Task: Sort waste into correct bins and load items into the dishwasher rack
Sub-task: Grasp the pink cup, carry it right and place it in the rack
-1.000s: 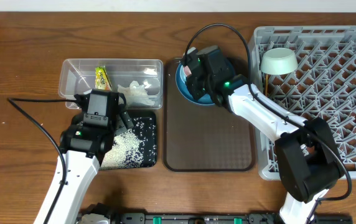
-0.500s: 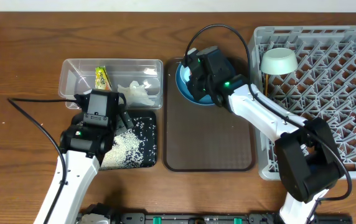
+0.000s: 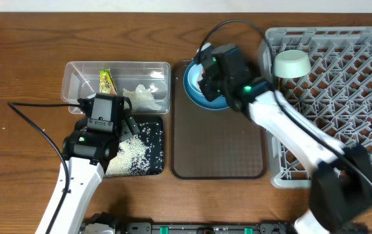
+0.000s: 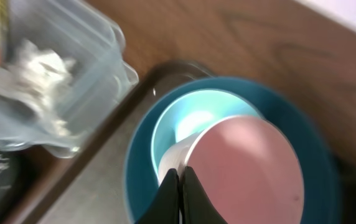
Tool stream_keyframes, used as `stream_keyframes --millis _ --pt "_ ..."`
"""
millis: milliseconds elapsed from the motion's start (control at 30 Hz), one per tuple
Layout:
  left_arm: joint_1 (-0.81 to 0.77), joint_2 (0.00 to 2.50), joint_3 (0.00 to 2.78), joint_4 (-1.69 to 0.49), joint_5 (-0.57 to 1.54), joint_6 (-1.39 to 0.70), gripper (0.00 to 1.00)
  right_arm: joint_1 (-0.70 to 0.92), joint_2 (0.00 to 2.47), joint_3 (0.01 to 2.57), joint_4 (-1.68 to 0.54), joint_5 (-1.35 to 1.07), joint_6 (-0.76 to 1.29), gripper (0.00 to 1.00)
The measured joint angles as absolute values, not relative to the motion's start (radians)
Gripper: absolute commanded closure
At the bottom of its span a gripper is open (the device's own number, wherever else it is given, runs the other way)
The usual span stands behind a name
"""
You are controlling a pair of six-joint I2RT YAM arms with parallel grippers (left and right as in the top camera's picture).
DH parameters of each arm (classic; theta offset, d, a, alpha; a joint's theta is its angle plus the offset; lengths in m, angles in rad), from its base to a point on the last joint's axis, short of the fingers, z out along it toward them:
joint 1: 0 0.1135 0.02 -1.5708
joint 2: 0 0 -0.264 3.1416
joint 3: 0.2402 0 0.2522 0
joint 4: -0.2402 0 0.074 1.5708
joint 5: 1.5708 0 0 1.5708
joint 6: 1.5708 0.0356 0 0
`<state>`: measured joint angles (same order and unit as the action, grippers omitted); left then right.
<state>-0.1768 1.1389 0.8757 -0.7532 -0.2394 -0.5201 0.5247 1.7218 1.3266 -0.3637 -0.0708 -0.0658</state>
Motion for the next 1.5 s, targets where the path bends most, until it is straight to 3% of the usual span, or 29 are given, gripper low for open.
stream_keyframes --millis 267,500,967,1167,1500 --pt "-0.177 1.139 0.876 -0.753 -0.239 -0.52 0.02 0.485 1.423 1.328 -0.61 -0.075 -0.016 0.99" --pt "-0.177 1.139 0.876 -0.753 -0.239 -0.52 0.02 0.354 1.334 1.328 -0.841 -0.139 0.007 0.98" --pt "-0.177 1.139 0.876 -0.752 -0.239 -0.52 0.02 -0.132 1.338 1.327 -1.002 -0.727 -0.094 0.99" --pt "-0.177 1.139 0.876 -0.752 -0.239 -0.52 0.02 -0.228 1.359 1.255 -0.979 -0.829 -0.148 0.99" --pt "-0.177 1.139 0.876 -0.753 -0.239 -0.52 0.02 -0.419 1.404 0.989 -0.741 -1.072 -0.17 0.99"
